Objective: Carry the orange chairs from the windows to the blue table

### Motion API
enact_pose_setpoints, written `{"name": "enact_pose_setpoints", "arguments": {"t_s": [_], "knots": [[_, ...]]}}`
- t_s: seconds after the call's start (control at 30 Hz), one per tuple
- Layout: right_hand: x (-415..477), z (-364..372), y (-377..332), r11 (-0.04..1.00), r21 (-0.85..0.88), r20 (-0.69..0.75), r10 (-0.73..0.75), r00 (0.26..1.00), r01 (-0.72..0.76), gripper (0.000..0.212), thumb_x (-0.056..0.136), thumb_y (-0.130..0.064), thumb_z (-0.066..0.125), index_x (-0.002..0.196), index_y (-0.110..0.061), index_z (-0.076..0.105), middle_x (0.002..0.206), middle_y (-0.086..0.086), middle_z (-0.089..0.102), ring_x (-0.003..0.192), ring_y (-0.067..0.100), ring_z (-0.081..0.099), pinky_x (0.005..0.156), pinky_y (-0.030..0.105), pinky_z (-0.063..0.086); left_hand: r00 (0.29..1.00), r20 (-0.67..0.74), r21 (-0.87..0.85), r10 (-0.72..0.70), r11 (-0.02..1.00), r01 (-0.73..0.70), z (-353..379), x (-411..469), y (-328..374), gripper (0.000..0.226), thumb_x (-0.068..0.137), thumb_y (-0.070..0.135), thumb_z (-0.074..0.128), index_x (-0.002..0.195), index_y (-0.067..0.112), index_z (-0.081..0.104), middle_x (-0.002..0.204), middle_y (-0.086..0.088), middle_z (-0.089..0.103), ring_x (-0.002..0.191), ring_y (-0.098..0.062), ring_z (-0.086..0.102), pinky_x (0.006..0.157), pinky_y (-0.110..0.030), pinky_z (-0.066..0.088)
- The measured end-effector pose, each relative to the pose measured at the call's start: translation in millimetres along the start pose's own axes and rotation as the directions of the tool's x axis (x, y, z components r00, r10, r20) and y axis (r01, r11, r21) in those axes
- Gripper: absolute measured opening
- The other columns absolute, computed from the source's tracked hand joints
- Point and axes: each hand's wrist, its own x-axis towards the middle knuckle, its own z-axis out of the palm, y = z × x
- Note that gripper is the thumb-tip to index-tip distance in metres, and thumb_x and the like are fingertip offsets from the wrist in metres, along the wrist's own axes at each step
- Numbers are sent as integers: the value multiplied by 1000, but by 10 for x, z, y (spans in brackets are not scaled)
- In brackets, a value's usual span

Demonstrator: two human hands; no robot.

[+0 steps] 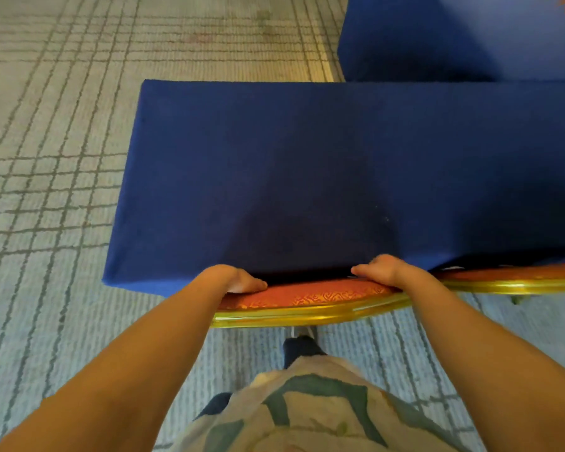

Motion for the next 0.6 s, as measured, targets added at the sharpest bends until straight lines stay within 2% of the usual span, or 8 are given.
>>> {"name": "enact_pose_setpoints", "arguments": {"t_s": [0.1, 0.2, 0.27, 0.33, 0.37, 0.4, 0.43, 0.6], "knots": [[-394, 102, -23, 986, 155, -259, -15, 966, 57, 37, 91, -46, 56, 75, -14, 63, 88, 11, 63, 91, 31, 61, 83, 36, 45, 982, -124, 72, 141, 988, -133, 67, -178, -11, 59, 87, 67, 44, 115, 18, 62, 127, -9, 59, 104, -30, 58, 80, -40, 42], [-821, 385, -7, 964, 252, -485, 50, 873, 85, 37, 93, -43, 49, 67, -18, 56, 82, 7, 60, 87, 32, 56, 82, 39, 44, 922, -251, 77, 295, 956, -284, 155, -355, -112, 55, 92, 59, 43, 112, 13, 64, 116, -10, 60, 105, -30, 58, 82, -38, 41], [-1075, 639, -24, 944, 266, -612, 9, 791, 194, 39, 97, -35, 43, 63, -18, 50, 75, 8, 55, 86, 30, 52, 75, 39, 40, 857, -329, 50, 397, 913, -404, 233, -496, -222, 46, 93, 52, 46, 95, 9, 62, 99, -10, 59, 89, -27, 57, 76, -34, 40], [-1267, 833, -53, 908, 307, -652, -18, 758, 285, 30, 101, -29, 42, 81, -21, 63, 97, 14, 60, 105, 29, 51, 86, 36, 36, 790, -411, 24, 456, 871, -490, 330, -627, -334, 40, 95, 47, 46, 84, 10, 56, 85, -9, 54, 78, -26, 52, 70, -33, 37], [-1380, 918, -83, 891, 346, -634, -8, 773, 294, 28, 101, -30, 44, 112, -16, 66, 127, 17, 57, 124, 29, 47, 100, 37, 34, 754, -444, 28, 483, 849, -527, 389, -722, -404, 39, 97, 47, 44, 83, 11, 55, 82, -8, 54, 77, -25, 51, 69, -34, 38], [-1494, 1016, -103, 874, 387, -617, 9, 787, 293, 41, 100, -31, 49, 137, -13, 53, 148, 15, 44, 138, 28, 38, 109, 37, 29, 719, -467, 48, 515, 827, -561, 457, -803, -481, 41, 98, 48, 41, 84, 13, 54, 81, -7, 55, 77, -25, 52, 69, -34, 39], [-1611, 1114, -128, 855, 423, -603, 19, 797, 300, 54, 97, -31, 55, 146, -11, 42, 153, 14, 38, 141, 28, 35, 111, 36, 28, 687, -475, 75, 550, 803, -591, 518, -888, -542, 41, 98, 50, 38, 86, 14, 54, 83, -6, 56, 77, -25, 54, 70, -36, 41], [-2067, 1573, -88, 792, 483, -633, 23, 773, 372, 57, 90, -24, 67, 142, -9, 48, 124, 13, 59, 109, 28, 59, 92, 38, 45, 590, -483, 180, 647, 733, -656, 825, -1144, -786, 45, 95, 48, 45, 120, 11, 52, 117, -6, 57, 104, -30, 57, 89, -47, 48]]}}
